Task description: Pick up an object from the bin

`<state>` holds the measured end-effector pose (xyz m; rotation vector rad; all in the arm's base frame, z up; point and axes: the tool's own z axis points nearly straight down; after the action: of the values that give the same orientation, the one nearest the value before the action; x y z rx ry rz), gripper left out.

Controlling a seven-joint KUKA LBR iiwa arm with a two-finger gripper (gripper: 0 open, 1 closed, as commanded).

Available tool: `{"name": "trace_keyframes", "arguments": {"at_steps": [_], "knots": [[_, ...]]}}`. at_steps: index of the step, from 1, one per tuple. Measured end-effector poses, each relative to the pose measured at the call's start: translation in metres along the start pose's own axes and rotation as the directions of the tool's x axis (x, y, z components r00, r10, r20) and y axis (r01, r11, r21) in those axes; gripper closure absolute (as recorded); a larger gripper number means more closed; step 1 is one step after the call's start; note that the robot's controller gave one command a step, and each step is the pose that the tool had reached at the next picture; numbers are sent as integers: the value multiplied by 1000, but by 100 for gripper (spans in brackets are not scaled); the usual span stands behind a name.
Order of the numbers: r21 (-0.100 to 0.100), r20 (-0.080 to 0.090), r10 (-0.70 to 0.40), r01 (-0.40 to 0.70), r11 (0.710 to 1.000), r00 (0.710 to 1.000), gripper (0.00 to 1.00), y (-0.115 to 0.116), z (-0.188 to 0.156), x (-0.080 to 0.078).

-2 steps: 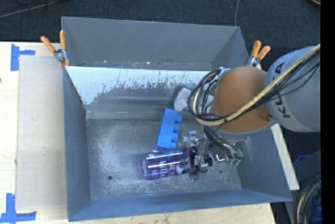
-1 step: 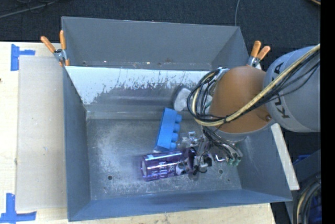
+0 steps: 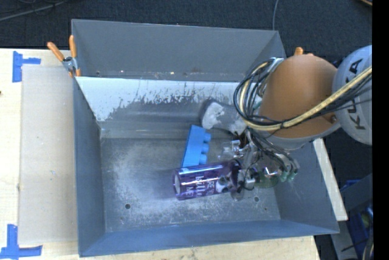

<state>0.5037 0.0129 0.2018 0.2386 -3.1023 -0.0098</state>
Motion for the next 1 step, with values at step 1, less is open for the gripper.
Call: {"name": "trace_keyframes", "arguments": {"at_steps": [1], "knots": [[0,7,-3,3,1000,1000,100,5,-12,-1]]}}
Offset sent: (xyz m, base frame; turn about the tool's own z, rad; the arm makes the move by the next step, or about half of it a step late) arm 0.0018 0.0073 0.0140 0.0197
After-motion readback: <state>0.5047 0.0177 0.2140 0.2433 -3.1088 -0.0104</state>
